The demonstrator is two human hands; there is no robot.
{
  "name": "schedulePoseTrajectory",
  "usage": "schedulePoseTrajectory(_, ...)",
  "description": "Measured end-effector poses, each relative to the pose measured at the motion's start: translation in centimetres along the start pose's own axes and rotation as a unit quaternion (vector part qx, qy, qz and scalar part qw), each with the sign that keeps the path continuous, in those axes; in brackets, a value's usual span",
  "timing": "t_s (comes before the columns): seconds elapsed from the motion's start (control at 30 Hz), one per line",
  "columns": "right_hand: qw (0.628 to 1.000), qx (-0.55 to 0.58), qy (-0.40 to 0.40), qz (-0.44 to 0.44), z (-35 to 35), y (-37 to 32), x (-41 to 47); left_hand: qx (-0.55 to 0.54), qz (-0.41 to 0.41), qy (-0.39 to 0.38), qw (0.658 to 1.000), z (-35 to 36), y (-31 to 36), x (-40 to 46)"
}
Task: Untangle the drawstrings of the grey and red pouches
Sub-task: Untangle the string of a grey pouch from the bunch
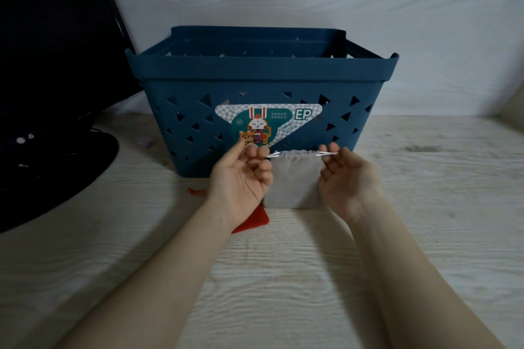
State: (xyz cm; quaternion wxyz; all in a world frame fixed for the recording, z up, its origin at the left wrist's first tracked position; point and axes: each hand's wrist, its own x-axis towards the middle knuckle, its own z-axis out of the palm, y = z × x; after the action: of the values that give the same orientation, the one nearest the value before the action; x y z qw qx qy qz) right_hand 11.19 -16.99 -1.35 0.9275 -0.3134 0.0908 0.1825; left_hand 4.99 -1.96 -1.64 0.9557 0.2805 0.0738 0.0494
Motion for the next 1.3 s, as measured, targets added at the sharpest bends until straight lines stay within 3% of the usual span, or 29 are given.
schedulePoseTrajectory(0.23, 0.998, 0.048, -0.038, -0.011, -0.2, -1.1, 0.1, 0.064, 0.055, 0.12, 0.989, -0.8, 1.2, 0.7)
schedulePoseTrajectory(0.33, 0.997, 0.059, -0.038, -0.008, -0.1, -0.7, 0.0, 0.078, 0.06, 0.117, 0.988, -0.7, 1.4, 0.7)
schedulePoseTrajectory(0.47, 0.988, -0.128, -0.023, -0.087, -0.4, -0.5, 0.1, 0.148, 0.058, 0.072, 0.985, 0.1, 0.9, 0.2)
schedulePoseTrajectory(0.63, 0.881, -0.435, -0.113, -0.144, 0.3, 0.9, -1.5, 0.253, 0.081, 0.044, 0.963, 0.8, 0.2, -0.6)
schedulePoseTrajectory(0.73, 0.827, -0.507, -0.2, -0.14, 0.3, 2.3, -1.7, 0.337, 0.087, 0.028, 0.937, 1.3, -0.2, -1.3)
schedulePoseTrajectory(0.83, 0.799, -0.532, -0.223, -0.171, 0.1, 2.5, -1.4, 0.398, 0.106, 0.003, 0.911, 1.6, -0.6, -1.5)
schedulePoseTrajectory(1.1, 0.811, -0.503, -0.223, -0.199, 0.2, 2.7, -1.8, 0.429, 0.078, -0.041, 0.899, 1.7, -1.2, -1.9)
schedulePoseTrajectory(1.3, 0.899, -0.383, -0.183, -0.111, 0.3, 1.5, -1.7, 0.426, 0.089, -0.066, 0.898, 1.5, -1.4, -1.8)
